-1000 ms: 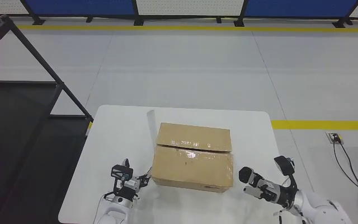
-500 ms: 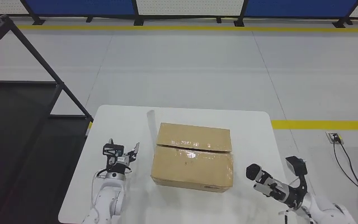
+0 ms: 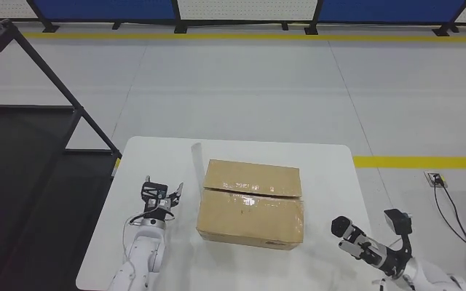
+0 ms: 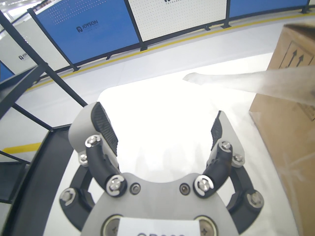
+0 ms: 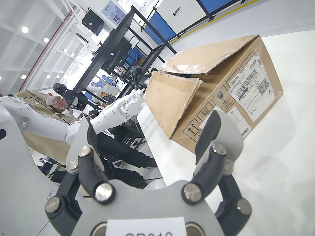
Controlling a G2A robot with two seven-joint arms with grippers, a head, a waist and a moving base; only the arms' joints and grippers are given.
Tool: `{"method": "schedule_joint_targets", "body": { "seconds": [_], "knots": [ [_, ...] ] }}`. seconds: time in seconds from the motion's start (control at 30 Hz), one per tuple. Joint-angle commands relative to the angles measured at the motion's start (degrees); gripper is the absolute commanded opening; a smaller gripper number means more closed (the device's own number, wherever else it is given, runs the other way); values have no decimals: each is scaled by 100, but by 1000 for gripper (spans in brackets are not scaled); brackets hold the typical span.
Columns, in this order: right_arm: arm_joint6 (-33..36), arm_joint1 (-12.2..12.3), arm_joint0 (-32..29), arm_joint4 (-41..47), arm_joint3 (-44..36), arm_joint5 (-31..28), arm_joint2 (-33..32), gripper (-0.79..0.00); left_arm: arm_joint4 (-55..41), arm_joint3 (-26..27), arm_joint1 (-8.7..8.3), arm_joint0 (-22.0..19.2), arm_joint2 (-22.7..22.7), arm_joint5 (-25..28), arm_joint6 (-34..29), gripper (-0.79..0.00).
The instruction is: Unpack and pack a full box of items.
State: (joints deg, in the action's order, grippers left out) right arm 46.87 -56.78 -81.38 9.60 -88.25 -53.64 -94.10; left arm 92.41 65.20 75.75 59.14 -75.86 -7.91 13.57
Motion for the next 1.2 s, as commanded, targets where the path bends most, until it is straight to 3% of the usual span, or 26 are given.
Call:
{"method": "schedule_joint_targets", "body": {
  "seconds": [0.0,0.33,0.73,0.93,1.17],
  "knots": [
    [-143,-7,-5,44,-43,115,13,0,381,-234,5,-177,101,-95,25,0],
    [-309,27,-50,234,14,184,-35,0,1491,-1697,147,-1113,795,-467,672,0],
    [-453,72,-285,197,-122,199,-174,0,1545,-2892,499,-2032,1411,-909,871,0],
    [-543,89,-418,136,-235,219,-241,0,1253,-3296,633,-2212,1445,-1326,1139,0],
    [-544,103,-418,103,-315,276,-183,0,692,-3435,619,-2130,1116,-1726,1717,0]
  ]
}}
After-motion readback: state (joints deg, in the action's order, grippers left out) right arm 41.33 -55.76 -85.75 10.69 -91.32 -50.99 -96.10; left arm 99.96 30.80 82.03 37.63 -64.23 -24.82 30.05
